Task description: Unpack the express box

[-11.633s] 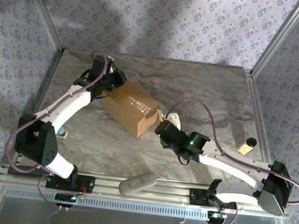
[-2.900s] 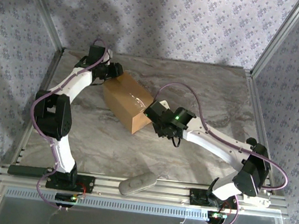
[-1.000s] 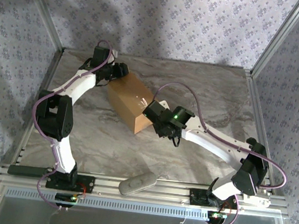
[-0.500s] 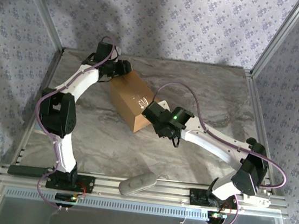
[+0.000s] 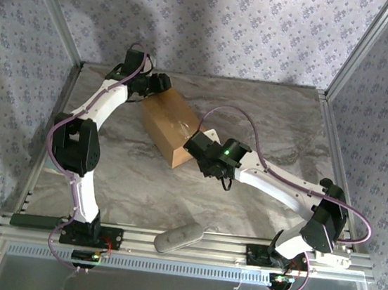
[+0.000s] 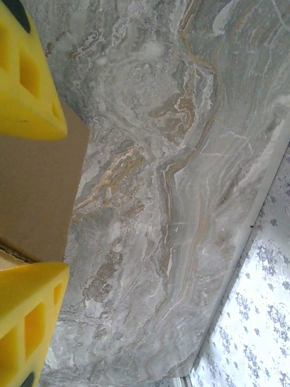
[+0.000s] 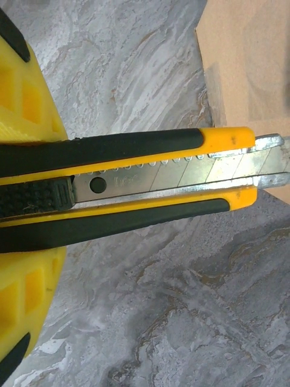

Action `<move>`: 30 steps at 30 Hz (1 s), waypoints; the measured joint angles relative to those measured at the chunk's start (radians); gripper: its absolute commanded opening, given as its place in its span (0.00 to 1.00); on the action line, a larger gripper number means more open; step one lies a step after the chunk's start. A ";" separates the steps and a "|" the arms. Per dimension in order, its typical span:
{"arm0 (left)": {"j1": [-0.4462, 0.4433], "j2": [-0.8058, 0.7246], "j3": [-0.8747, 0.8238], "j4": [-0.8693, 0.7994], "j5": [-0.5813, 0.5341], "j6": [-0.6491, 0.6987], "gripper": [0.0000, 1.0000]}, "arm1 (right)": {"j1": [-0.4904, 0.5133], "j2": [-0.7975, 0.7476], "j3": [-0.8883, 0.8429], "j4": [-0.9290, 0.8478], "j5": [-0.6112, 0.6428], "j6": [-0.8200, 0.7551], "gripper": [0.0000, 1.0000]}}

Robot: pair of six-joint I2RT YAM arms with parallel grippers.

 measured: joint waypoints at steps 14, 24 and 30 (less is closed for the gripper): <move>0.029 0.008 0.041 -0.085 0.018 -0.026 0.66 | -0.008 0.002 0.000 0.074 -0.010 0.003 0.00; 0.029 0.008 0.041 -0.124 -0.043 0.017 0.67 | -0.012 0.014 0.000 0.075 -0.016 0.003 0.00; 0.023 0.005 0.041 -0.148 -0.103 0.048 0.66 | -0.012 0.016 0.000 0.081 -0.021 0.003 0.00</move>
